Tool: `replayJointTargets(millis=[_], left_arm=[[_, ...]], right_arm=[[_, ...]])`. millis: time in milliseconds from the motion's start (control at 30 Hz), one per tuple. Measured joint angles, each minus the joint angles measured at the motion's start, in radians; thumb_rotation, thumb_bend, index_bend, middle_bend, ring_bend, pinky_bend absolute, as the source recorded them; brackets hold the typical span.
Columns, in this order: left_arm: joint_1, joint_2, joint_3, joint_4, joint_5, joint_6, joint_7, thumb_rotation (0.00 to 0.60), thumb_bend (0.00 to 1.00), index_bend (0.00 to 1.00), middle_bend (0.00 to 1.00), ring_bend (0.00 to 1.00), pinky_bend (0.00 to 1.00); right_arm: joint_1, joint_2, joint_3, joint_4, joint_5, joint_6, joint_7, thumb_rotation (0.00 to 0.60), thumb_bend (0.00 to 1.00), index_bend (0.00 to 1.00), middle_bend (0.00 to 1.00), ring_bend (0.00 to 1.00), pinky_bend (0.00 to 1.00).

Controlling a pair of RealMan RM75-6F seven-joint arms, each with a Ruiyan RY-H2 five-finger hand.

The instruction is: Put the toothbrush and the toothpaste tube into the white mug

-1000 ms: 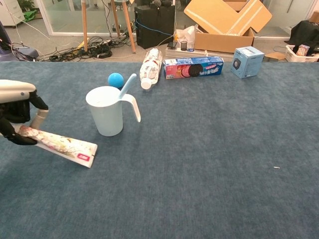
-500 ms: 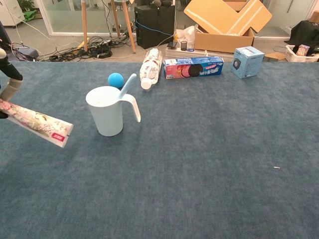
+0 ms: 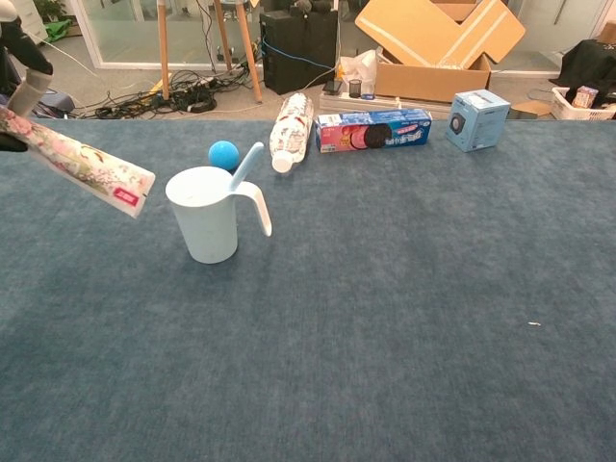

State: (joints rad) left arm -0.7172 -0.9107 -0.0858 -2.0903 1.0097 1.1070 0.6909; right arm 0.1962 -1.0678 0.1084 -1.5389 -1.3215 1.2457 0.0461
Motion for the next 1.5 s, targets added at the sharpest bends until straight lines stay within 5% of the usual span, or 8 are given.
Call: replayJointTargets(millis=[833,1500], left_arm=[[-0.196,-0.067,-0.078,-0.011,-0.237,-0.006,0.189,0.600,0.52,0.72,1.00,1.00,1.00],[-0.286,-0.137,-0.030,0.046,-0.338,-0.018,0.268,0.600,0.52,0.72,1.00,1.00,1.00]], right_arm=[[-0.007,-0.001,-0.008,-0.006,-0.008,0.008,-0.004,0.600,0.01,0.11,0.02,0.01,0.40],[-0.009,0.004,-0.007,-0.009,-0.012,0.011,0.005,0.600,0.01,0.11,0.02,0.01,0.40]])
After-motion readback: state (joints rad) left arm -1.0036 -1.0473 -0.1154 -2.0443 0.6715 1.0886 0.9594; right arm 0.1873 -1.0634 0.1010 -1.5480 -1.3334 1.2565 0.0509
